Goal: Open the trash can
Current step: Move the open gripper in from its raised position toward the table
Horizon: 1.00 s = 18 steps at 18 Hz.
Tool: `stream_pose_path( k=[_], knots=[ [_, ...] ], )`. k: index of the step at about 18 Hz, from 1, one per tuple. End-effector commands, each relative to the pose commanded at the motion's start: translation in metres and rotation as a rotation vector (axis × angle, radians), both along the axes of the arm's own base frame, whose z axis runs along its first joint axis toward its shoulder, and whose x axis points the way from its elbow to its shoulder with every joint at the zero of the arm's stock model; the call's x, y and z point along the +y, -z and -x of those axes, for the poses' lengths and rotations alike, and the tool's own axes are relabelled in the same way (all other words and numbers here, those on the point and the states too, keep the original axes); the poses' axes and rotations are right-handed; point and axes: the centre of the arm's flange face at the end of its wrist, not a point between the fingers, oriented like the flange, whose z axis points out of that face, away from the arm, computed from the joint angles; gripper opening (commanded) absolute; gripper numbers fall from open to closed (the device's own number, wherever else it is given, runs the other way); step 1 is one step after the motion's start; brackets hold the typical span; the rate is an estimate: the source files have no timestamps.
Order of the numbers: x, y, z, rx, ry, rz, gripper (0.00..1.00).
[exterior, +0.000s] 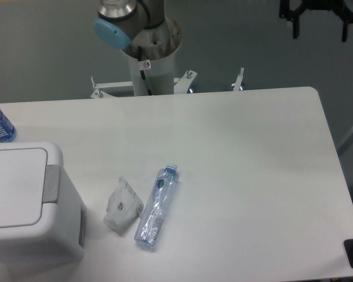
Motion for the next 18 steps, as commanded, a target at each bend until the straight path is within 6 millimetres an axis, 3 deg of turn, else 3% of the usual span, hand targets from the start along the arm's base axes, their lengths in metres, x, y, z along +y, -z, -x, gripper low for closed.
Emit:
stream_pose_path(
  k=[11,18],
  knots=[
    [0.010,0.007,-0.006,-0.028,-0.045,-0.025,1.00],
    [0.081,0.008,-0.057,-0.104,-0.202,-0.127,1.00]
  ],
)
